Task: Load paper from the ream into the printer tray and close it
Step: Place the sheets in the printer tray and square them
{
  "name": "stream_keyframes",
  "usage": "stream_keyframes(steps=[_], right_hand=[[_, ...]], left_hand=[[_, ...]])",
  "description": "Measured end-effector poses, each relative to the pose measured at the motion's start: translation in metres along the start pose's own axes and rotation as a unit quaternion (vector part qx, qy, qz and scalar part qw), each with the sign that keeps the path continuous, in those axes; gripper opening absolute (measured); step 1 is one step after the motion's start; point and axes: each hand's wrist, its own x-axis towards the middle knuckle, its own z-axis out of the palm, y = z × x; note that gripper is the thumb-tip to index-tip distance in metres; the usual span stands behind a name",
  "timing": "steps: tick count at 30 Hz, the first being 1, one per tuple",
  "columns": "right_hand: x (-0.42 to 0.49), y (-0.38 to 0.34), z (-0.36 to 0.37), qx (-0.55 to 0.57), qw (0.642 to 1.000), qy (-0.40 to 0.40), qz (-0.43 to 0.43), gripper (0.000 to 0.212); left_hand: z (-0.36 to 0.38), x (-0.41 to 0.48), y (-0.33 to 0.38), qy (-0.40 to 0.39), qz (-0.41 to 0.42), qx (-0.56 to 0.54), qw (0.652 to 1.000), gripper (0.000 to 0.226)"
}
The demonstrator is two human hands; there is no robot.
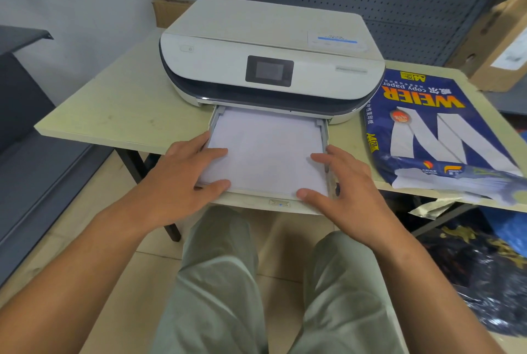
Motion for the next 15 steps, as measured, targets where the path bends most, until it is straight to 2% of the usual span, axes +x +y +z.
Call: stream_keyframes(steps=[2,4,8,15], right_hand=[[-0.007,-0.004,-0.001,-0.02,1.0,-0.013,-0.018,0.087],[-0.012,-0.006,-0.002,-0.038,0.998,-0.027,-0.037,0.096],[-0.014,-0.008,-0.005,-0.063,0.995,-0.051,-0.053,0.102],[-0.013,-0.007,-0.008,-0.066,0.995,-0.037,-0.067,0.09]], left_hand=[[0.001,-0.006,-0.001,-0.014,0.029,0.035,0.999,0.082],[0.002,-0.01,-0.001,-0.014,0.062,0.064,0.996,0.089],[0.004,-0.012,0.001,-0.014,0.094,0.065,0.993,0.085],[0.005,-0.01,-0.002,-0.012,0.108,0.044,0.993,0.084]])
